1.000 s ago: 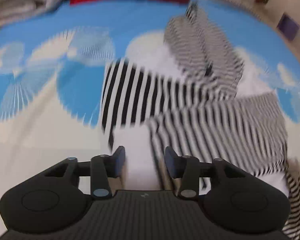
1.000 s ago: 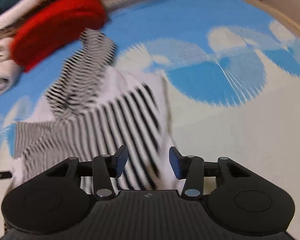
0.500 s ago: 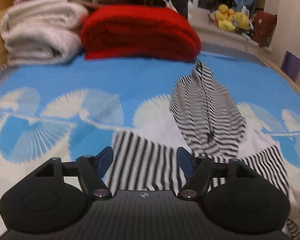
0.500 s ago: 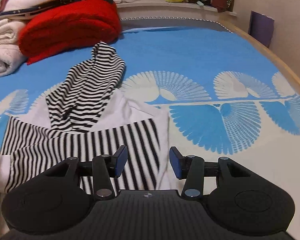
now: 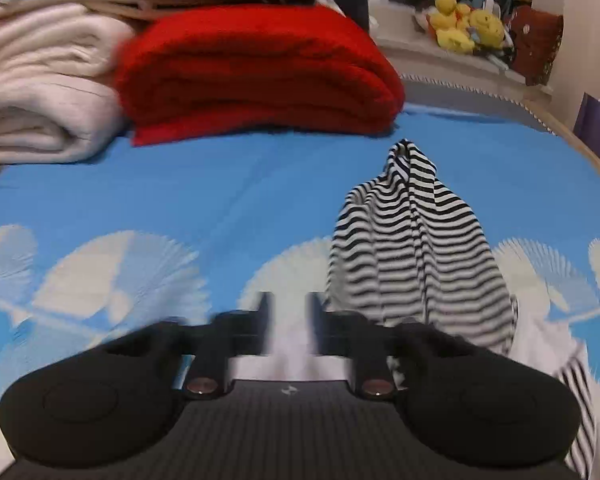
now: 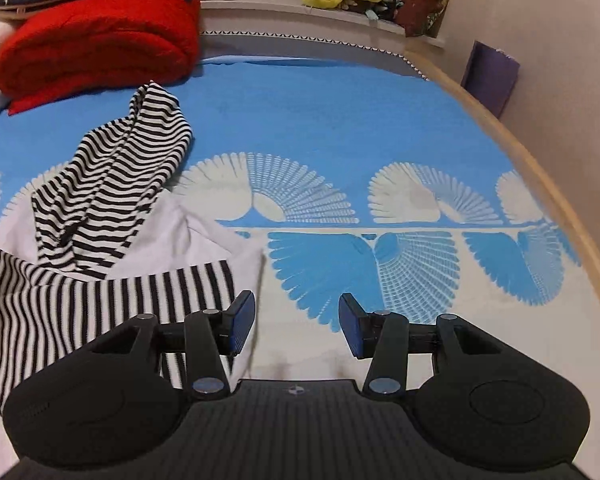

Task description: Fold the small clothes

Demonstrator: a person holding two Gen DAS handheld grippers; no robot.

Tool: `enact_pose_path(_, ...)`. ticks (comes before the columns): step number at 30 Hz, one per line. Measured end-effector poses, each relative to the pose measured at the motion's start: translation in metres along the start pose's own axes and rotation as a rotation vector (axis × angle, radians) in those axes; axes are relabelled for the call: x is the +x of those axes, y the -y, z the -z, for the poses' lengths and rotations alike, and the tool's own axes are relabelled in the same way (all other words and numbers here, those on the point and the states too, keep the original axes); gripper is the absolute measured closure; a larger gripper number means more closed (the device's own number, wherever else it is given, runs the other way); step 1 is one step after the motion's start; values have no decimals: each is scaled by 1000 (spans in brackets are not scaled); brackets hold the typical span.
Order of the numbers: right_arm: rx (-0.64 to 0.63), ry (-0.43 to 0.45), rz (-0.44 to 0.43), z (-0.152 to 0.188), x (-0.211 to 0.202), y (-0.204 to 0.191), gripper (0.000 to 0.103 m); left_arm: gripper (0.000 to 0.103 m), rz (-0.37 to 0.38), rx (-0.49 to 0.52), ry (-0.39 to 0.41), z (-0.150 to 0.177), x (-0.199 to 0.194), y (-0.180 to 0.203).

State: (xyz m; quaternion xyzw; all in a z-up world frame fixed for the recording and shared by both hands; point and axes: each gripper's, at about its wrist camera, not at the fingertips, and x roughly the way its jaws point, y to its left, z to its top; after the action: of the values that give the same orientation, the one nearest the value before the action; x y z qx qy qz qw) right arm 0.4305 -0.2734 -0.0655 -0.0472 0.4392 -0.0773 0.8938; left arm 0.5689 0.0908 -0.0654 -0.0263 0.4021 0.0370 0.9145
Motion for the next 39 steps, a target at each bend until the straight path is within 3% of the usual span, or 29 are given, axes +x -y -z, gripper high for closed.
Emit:
enact_pose_path(6,-21,-31,-23,5,9,-1,56,89,66,-32,-57,-61,99,20)
enact_pose_path(10,-19,-43,-39,6,12,1,55,78,123,-86,-81,-89,157,32)
enact_pose_path(16,-31,-80,-23,12,26,1,55,59,74,-139,-104,-111,221,50)
enact_pose_path(21,-54,-93,-10,17,33,4,55,56,71,-163,-137,-117,258,60)
enact_pose_path(22,-56,-94,-6,17,35,5,55,56,73,-168,-137,-117,263,61)
enact_pose_path(25,-44,-100,2,17,37,8,55,100,106,-136,-160,-119,266,66)
enact_pose_path(29,-27,-91,-24,13,33,10,55,101,190,-26,-68,-123,220,74)
enact_pose_path(33,4,-66,-33,5,26,13,55,101,338,154,42,-103,126,77)
enact_pose_path(37,81,-44,-97,-4,15,14,55,101,522,415,141,-34,-6,68)
enact_pose_path(39,127,-31,-124,-9,8,15,55,101,597,552,133,16,-69,57)
